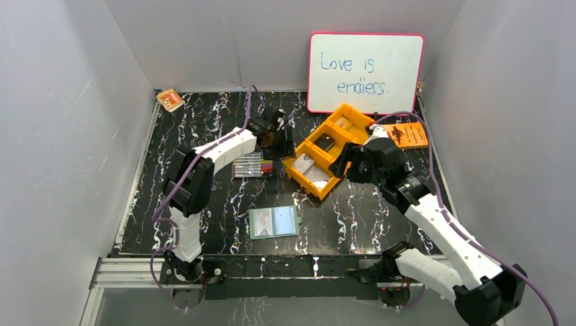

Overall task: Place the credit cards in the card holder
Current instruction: Adjust the storage box at the center of the board.

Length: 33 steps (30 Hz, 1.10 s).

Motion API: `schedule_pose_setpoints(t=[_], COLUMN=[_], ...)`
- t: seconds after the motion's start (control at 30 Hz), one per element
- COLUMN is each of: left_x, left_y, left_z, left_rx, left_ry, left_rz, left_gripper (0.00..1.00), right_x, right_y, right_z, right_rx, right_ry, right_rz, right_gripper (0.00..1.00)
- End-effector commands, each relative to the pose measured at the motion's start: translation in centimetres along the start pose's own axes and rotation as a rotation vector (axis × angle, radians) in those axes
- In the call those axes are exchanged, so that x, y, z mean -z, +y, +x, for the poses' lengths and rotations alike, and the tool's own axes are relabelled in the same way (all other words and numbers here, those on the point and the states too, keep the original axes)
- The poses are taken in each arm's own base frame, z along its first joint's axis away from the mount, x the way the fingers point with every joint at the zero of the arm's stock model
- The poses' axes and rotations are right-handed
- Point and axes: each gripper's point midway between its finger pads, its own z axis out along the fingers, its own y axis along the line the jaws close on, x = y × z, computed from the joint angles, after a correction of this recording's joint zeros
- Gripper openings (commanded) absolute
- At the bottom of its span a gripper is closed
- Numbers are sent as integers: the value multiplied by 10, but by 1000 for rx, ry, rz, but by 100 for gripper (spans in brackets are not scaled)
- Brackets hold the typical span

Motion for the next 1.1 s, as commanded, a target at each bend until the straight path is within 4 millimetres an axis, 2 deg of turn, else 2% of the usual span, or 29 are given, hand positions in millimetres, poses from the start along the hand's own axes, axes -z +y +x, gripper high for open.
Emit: schedule_pose_setpoints(t=[0.0,0.23,0.57,0.67,0.83,1.07], left_x=[11,17,38,44,50,41], left_y=[-20,-34,-56,-62,-68,-76], left_z=[1,29,74,85,115,159], left_rx=[-58,-32,34,58,96,124], left_ry=[41,102,107,96,98,149], left_rz=[109,188,213,207,183,158], left_gripper=[59,39,13,2,0,0], right_x=[22,29,35,37,36,21], right_y=[4,0,-10,-13,-14,-2], right_z=[-9,-9,-7,-3,10,40], right_rx=[35,2,-19,-32,-61,-94], right_ry=[-19,-52,-66,-64,-29,101], right_rz=[-16,-7,36,42,26,-60], right_gripper=[74,74,74,74,74,74])
